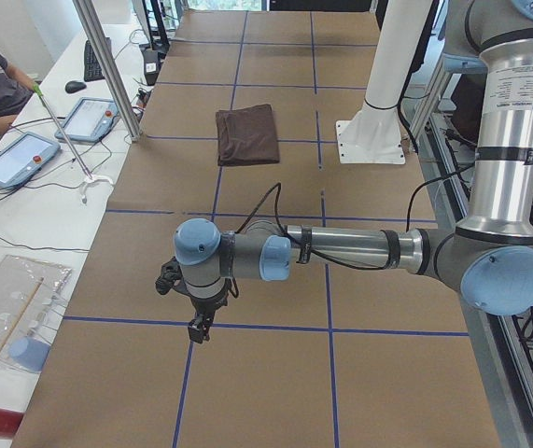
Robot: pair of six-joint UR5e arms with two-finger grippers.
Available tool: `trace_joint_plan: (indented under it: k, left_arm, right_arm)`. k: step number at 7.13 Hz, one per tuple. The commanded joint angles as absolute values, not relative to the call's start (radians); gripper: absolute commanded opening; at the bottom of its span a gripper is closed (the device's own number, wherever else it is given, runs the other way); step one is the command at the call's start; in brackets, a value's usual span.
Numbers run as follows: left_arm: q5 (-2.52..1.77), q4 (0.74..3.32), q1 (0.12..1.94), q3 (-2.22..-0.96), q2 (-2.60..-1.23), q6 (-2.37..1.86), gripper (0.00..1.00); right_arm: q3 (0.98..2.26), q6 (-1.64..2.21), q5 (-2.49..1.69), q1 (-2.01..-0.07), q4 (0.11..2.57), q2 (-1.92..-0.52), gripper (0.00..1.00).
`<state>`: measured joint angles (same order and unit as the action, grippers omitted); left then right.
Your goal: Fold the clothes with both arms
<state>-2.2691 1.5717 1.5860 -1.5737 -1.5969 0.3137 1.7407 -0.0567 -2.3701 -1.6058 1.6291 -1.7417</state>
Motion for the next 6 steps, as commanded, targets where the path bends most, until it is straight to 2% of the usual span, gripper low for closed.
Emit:
trace_joint_plan:
  k: [1, 6]
  left_arm:
    - [-2.270, 1.574, 1.588, -1.598, -1.577, 0.218, 1.00]
    - [-2.272, 1.572, 1.585, -1.631, -1.569, 0.160, 1.00]
  right_arm:
    - [1.721, -0.086, -2.367, -1.632, 1.628, -1.746, 1.00]
    - [1.726, -0.072, -2.368, -1.641, 1.628, -1.750, 1.00]
